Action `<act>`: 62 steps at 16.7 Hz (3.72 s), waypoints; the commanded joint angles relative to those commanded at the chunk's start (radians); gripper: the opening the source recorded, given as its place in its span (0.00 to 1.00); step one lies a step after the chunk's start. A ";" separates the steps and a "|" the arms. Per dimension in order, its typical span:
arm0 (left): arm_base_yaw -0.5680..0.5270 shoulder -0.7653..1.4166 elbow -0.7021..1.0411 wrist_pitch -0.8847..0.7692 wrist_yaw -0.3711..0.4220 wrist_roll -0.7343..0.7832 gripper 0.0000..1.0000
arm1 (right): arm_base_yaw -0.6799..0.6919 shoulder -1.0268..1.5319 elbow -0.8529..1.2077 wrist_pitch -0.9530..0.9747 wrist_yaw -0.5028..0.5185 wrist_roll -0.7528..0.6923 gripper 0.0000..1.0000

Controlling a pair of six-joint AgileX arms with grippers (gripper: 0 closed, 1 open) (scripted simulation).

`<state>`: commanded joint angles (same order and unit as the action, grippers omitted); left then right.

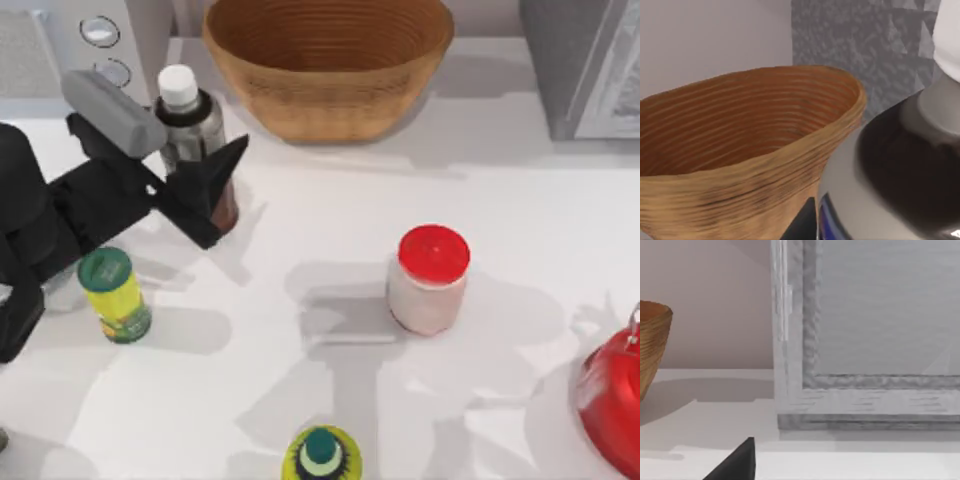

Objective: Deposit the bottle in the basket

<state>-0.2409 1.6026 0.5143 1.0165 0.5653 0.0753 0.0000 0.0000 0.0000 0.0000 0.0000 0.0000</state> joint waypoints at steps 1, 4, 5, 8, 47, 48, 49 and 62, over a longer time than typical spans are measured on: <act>0.023 -0.060 -0.029 -0.038 0.026 0.002 0.00 | 0.000 0.000 0.000 0.000 0.000 0.000 1.00; 0.093 -0.222 -0.112 -0.144 0.101 0.016 0.00 | 0.000 0.000 0.000 0.000 0.000 0.000 1.00; 0.114 -0.262 -0.135 -0.173 0.123 0.023 0.00 | 0.000 0.000 0.000 0.000 0.000 0.000 1.00; 0.153 -0.322 -0.174 -0.223 0.158 0.035 0.00 | 0.000 0.000 0.000 0.000 0.000 0.000 1.00; -0.393 0.613 1.533 -0.963 -1.200 -0.133 0.00 | 0.000 0.000 0.000 0.000 0.000 0.000 1.00; -0.389 0.628 1.542 -0.958 -1.195 -0.132 0.00 | 0.000 0.000 0.000 0.000 0.000 0.000 1.00; -0.383 0.643 1.551 -0.953 -1.192 -0.132 0.00 | 0.000 0.000 0.000 0.000 0.000 0.000 1.00; -0.354 0.746 1.616 -0.914 -1.159 -0.130 0.15 | 0.000 0.000 0.000 0.000 0.000 0.000 1.00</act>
<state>-0.5949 2.3482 2.1307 0.1025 -0.5935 -0.0549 0.0000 0.0000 0.0000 0.0000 0.0000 0.0000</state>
